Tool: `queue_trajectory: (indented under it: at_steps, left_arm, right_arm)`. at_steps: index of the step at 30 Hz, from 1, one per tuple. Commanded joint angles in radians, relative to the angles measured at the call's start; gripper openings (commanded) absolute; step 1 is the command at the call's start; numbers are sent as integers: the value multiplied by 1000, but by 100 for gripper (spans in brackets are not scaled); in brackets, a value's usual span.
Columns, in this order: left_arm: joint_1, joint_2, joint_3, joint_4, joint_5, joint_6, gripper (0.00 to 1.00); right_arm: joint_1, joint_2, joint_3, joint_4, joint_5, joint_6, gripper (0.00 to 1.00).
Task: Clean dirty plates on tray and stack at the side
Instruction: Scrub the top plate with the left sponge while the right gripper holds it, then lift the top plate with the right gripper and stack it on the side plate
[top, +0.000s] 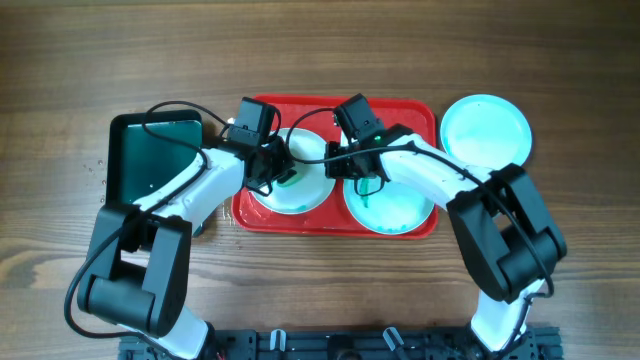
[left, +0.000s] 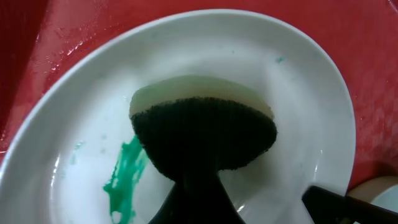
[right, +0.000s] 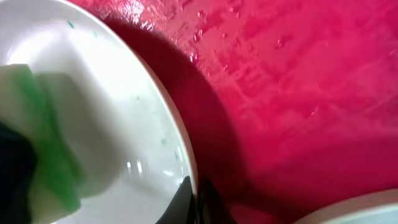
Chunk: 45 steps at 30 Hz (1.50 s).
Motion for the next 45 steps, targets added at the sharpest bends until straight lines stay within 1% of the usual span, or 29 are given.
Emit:
queue_trajectory:
  at_steps: [1, 7, 9, 13, 15, 16, 18, 19, 20, 22, 23, 25, 27, 29, 31, 33, 34, 36, 38, 40, 42, 43, 44, 45]
  left_arm:
    - [-29, 13, -2, 13, 12, -13, 4]
    - [-43, 66, -2, 40, 3, -13, 4]
    - [-43, 89, -2, -16, -128, -13, 4]
    - [-43, 64, 5, -172, -438, 18, 4]
    - [-43, 41, 32, -251, -510, 19, 4]
    - [-43, 29, 50, -277, -512, 21, 4]
    - [-43, 2, 71, -295, -498, 21, 4]
    - [-43, -10, 72, -282, -439, 21, 4]
    - [-43, -11, 72, -251, -330, 21, 4]
    - [-48, 6, 71, -151, -45, 21, 4]
    - [-55, 17, 71, -109, 13, 19, 4]
    - [-71, 50, 71, -52, 26, 13, 4]
    - [-75, 76, 71, -54, 14, 14, 4]
    - [-74, 86, 71, -100, -128, 14, 4]
    - [-74, 86, 72, -204, -389, 14, 4]
    - [-74, 82, 72, -287, -561, 13, 4]
    - [-74, 76, 74, -314, -626, 13, 4]
    - [-74, 31, 87, -352, -678, 13, 4]
    - [-72, -45, 92, -354, -654, 12, 4]
    - [-42, -164, 93, -354, -521, 12, 4]
    - [39, -286, 92, -358, -363, 13, 4]
    - [106, -354, 92, -374, -277, 13, 4]
    - [162, -399, 92, -393, -221, 13, 4]
    - [252, -452, 92, -436, -183, 14, 4]
  right_arm:
    - [12, -26, -18, -4, 50, -40, 4]
    - [39, -26, -18, -5, 50, -40, 4]
    - [39, -26, -18, -8, 63, -40, 4]
    - [39, -26, -18, -23, 92, -40, 4]
    - [39, -26, -18, -23, 92, -40, 4]
    - [39, -26, -18, -23, 92, -40, 4]
    - [39, -26, -18, -23, 92, -40, 4]
    - [39, -26, -18, -22, 92, -39, 4]
    - [39, -26, -18, -21, 92, -40, 4]
    - [39, -26, -18, -19, 92, -37, 4]
    - [39, -26, -18, -19, 92, -37, 4]
    - [39, -26, -18, -20, 92, -37, 4]
    - [39, -26, -18, -20, 92, -37, 4]
    - [39, -26, -18, -21, 92, -37, 4]
    - [39, -26, -18, -24, 92, -38, 4]
    - [39, -26, -18, -23, 92, -38, 4]
    - [39, -26, -18, -23, 92, -37, 4]
    - [39, -26, -18, -23, 92, -38, 4]
    - [39, -29, -14, -18, 91, -37, 4]
    - [39, -58, 13, -19, 90, -41, 4]
    - [39, -108, 21, -18, 92, -53, 4]
    - [39, -145, 26, -19, 92, -90, 4]
    - [39, -182, 30, -19, 96, -137, 4]
    - [39, -228, 31, -19, 129, -162, 4]
